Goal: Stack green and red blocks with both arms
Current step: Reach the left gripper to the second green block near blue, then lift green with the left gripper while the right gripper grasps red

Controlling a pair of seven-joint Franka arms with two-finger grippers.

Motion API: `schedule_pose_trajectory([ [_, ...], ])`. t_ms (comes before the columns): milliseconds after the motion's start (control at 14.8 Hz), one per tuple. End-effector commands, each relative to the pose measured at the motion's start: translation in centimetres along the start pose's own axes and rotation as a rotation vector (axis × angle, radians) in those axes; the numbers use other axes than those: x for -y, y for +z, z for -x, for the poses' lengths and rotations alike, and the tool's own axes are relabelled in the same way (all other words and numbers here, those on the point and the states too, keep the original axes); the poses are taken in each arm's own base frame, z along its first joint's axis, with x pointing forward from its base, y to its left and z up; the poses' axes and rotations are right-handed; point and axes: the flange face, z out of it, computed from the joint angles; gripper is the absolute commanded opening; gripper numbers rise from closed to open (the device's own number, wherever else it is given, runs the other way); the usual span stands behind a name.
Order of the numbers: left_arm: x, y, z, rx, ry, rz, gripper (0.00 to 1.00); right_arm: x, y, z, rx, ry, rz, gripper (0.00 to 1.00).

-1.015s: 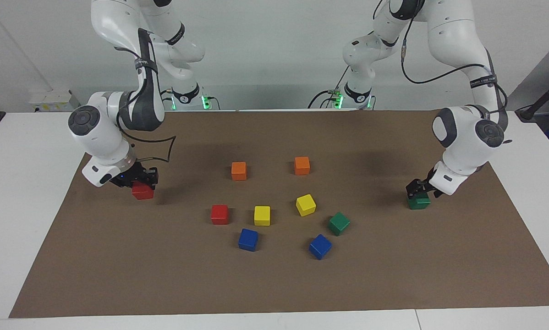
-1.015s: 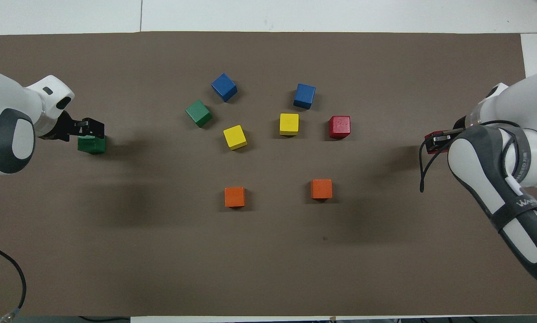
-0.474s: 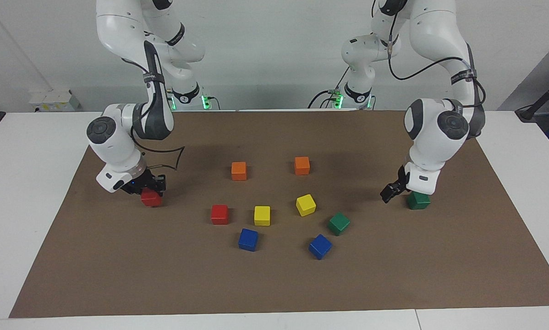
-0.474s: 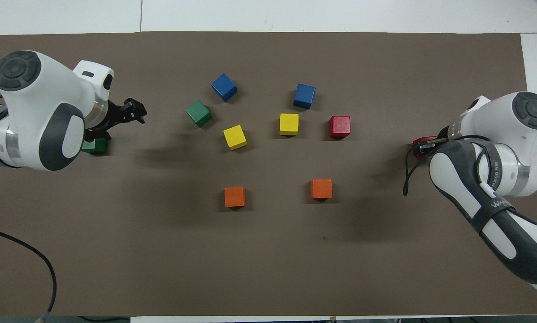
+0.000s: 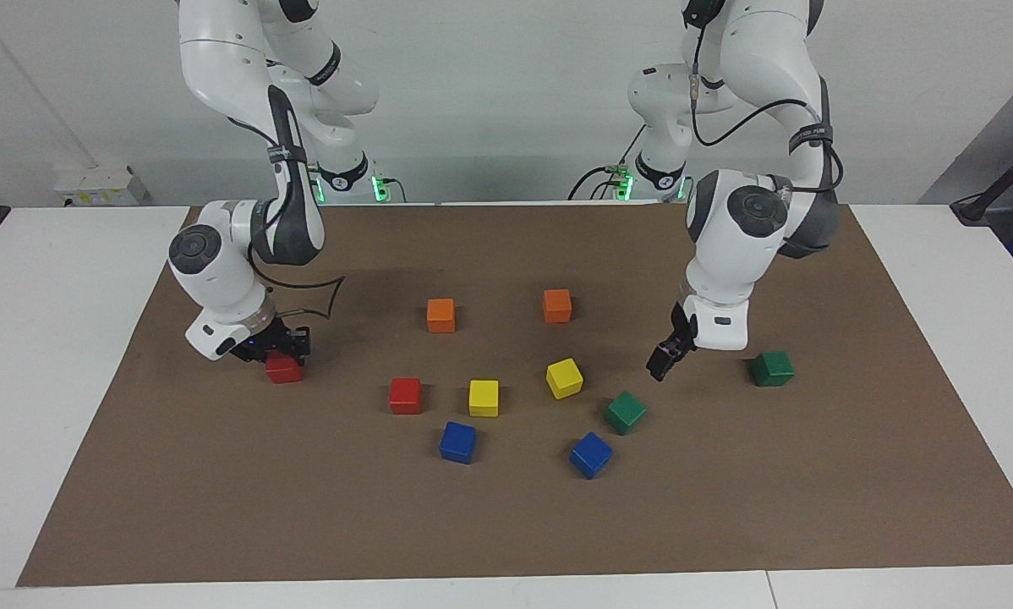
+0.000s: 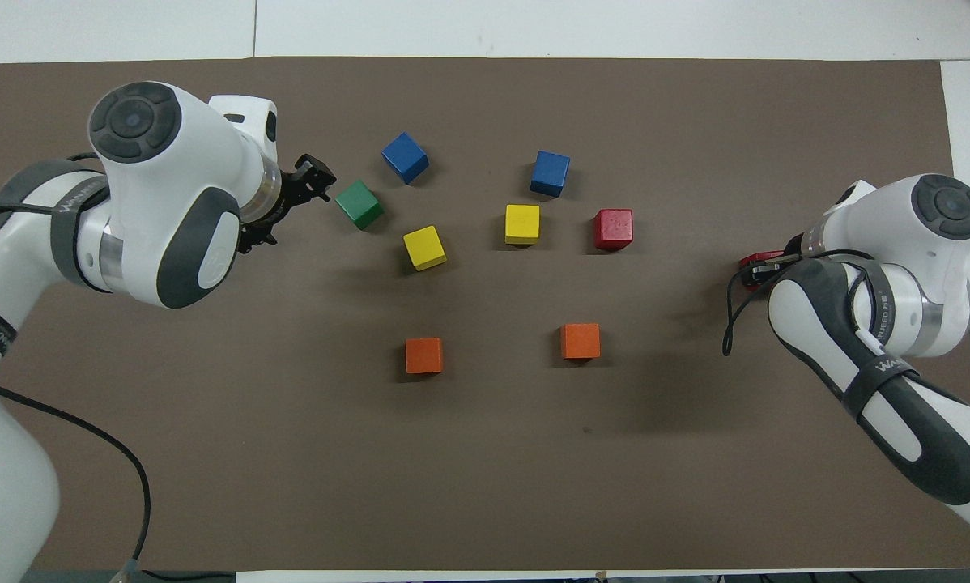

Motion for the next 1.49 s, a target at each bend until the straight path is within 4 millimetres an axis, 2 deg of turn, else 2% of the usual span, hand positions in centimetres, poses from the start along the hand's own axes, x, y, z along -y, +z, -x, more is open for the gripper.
schedule_pose_trajectory([
  [0, -4.5, 2.5, 0.3, 0.017, -0.044, 0.019, 1.00, -0.3, 0.3, 0.1, -0.011, -0.002, -0.007, 0.00],
  [68, -5.4, 2.9, 0.0, 0.017, -0.039, 0.018, 1.00, -0.2, 0.3, 0.1, -0.010, -0.004, -0.007, 0.48],
  [135, -5.6, 3.6, 0.1, 0.013, -0.025, -0.005, 1.00, -0.3, 0.4, 0.1, -0.008, -0.002, -0.007, 0.91],
  [203, -5.7, 3.8, 0.1, 0.002, -0.015, -0.010, 1.00, -0.3, 0.3, 0.1, -0.004, -0.002, -0.008, 1.00],
  [338, -5.8, 4.9, -0.3, 0.011, -0.016, -0.022, 1.00, -0.3, -0.1, 0.1, 0.000, -0.001, -0.008, 1.00],
  [406, -6.2, 4.7, -1.1, -0.011, -0.008, -0.024, 1.00, -0.2, -0.7, 0.1, 0.002, 0.002, -0.007, 1.00],
  [541, -6.6, 5.6, -1.3, -0.018, 0.010, -0.049, 1.00, -0.2, -3.7, -0.6, 0.035, 0.010, -0.010, 1.00],
  [812, -6.8, 6.6, -1.4, -0.016, 0.007, -0.045, 1.00, 0.6, -10.9, -1.3, 0.058, 0.032, -0.007, 1.00],
  [880, -6.9, 6.8, -1.2, -0.015, 0.010, -0.044, 1.00, 0.9, -11.8, -1.6, 0.055, 0.029, -0.006, 1.00],
  [1015, -7.5, 7.6, -0.3, -0.017, 0.029, -0.054, 1.00, 3.4, -12.8, -2.3, 0.042, 0.035, 0.003, 1.00],
  [1150, -7.4, 8.2, -0.6, -0.019, 0.026, -0.064, 1.00, 8.5, -13.7, -3.1, 0.022, 0.053, 0.021, 1.00],
  [1286, -7.4, 8.3, -0.6, -0.019, 0.028, -0.064, 1.00, 12.5, -14.7, -3.5, 0.005, 0.071, 0.022, 1.00],
  [1353, -7.4, 8.3, -0.6, -0.023, 0.028, -0.057, 1.00, 14.1, -14.9, -3.8, -0.011, 0.074, 0.020, 1.00],
  [1421, -7.5, 8.5, -0.6, -0.024, 0.029, -0.053, 1.00, 14.8, -15.1, -4.0, -0.020, 0.070, 0.019, 1.00],
])
